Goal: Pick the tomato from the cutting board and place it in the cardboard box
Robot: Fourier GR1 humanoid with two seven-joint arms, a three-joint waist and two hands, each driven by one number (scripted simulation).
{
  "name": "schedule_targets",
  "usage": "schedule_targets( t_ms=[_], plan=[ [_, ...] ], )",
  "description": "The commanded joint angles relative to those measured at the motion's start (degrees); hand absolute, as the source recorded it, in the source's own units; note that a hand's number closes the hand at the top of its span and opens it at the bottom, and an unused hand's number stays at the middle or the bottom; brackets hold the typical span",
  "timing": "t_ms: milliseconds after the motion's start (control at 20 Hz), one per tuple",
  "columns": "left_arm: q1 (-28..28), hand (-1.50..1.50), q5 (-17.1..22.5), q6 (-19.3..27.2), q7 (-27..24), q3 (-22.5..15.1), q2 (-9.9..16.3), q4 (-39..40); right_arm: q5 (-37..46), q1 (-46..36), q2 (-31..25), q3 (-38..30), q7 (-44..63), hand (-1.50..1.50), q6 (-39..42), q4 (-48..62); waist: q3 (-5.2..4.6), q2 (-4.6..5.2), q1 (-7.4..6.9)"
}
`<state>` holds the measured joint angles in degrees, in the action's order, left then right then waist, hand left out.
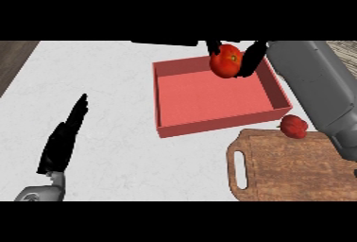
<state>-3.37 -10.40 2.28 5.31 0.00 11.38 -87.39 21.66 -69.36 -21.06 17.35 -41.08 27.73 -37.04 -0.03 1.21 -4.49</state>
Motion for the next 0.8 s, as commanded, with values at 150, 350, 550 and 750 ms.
schedule_targets(
  t_ms=[150, 350, 550, 750],
  plan=[
    [-0.2, 0.00, -0.7, 0.7, 0.0, 0.8, 0.0, 0.6, 5.5, -2.3, 7.3, 5.3, -5.6, 1.50, -0.5, 10.1, 0.01, -0.22, 1.52],
    [0.4, 0.00, 0.0, 0.9, 0.1, 1.2, -0.5, -0.5, 5.9, -3.5, 10.2, 4.9, -5.1, -1.50, -0.9, 16.4, 0.02, -0.17, 1.52],
    [3.4, 0.00, -1.3, 1.0, 0.8, -0.6, -1.2, -3.6, 5.0, -4.5, 13.8, 3.3, -5.6, -1.50, -2.2, 19.7, 0.05, -0.35, 1.32],
    [-0.7, 0.00, -0.8, 1.1, -0.5, 1.8, -0.2, 1.3, -0.8, -4.7, 16.8, -2.1, -3.7, -1.50, -0.4, 22.2, 0.02, -0.05, 1.67]
  ],
)
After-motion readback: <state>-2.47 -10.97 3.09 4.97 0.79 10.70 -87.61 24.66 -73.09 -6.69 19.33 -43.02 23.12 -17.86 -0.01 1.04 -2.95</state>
